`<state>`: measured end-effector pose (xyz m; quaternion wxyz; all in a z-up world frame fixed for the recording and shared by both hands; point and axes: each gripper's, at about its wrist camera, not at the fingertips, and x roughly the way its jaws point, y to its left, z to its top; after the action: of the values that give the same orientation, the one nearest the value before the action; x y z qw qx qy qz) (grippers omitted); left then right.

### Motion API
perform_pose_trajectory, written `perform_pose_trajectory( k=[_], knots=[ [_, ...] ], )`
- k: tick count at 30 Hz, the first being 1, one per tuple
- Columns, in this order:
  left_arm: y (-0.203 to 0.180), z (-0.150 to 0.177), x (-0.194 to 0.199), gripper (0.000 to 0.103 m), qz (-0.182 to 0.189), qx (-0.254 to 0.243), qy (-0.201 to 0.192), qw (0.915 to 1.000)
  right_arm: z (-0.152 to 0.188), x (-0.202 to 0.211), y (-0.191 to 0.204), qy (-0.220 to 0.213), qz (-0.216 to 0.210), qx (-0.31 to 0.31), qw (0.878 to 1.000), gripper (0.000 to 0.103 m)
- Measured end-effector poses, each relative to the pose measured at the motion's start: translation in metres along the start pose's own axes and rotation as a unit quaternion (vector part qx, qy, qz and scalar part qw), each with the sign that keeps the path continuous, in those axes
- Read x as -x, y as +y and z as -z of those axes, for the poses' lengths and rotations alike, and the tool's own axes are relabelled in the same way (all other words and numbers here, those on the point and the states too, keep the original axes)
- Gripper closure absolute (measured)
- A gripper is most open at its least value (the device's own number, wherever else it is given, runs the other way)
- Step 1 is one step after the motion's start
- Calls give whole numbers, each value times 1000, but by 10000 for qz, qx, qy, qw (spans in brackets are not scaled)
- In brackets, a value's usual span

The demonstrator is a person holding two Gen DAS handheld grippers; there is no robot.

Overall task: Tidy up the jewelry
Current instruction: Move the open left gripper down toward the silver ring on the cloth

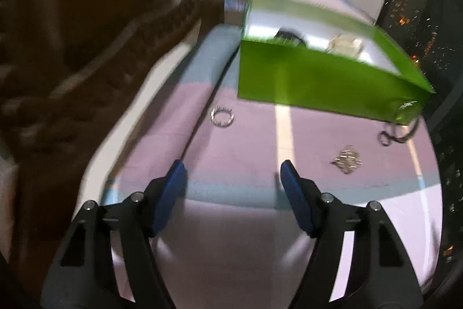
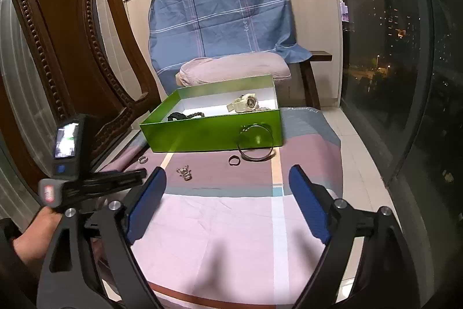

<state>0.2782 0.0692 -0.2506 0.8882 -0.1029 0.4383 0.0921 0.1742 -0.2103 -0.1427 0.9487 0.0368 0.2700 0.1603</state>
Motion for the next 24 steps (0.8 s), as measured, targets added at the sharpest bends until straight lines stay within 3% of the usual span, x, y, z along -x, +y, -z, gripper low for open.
perform_pose_trajectory(
  k=[6,10,12,15,20,24],
  knots=[
    [-5,-23,-28,27,-249,-59,-52,9997,-2,-4,-4,67,-53,-104,9999,17],
    [-9,-28,-34,21,-45,-241,-37,9997,-2,-3,-8,106,-62,-137,9998,17],
    [-15,-27,-32,20,206,-408,-33,9989,-3,-3,-10,110,-57,-159,9998,17],
    [-24,-21,-23,20,950,-734,-67,9927,-5,-4,-15,131,-57,-227,9996,17],
    [-24,-10,1,21,1440,-737,-279,9864,-5,-7,-18,211,-117,-362,9991,17],
    [-8,-15,11,20,995,-450,-602,9922,-4,-7,-16,237,-156,-333,9990,17]
  ],
)
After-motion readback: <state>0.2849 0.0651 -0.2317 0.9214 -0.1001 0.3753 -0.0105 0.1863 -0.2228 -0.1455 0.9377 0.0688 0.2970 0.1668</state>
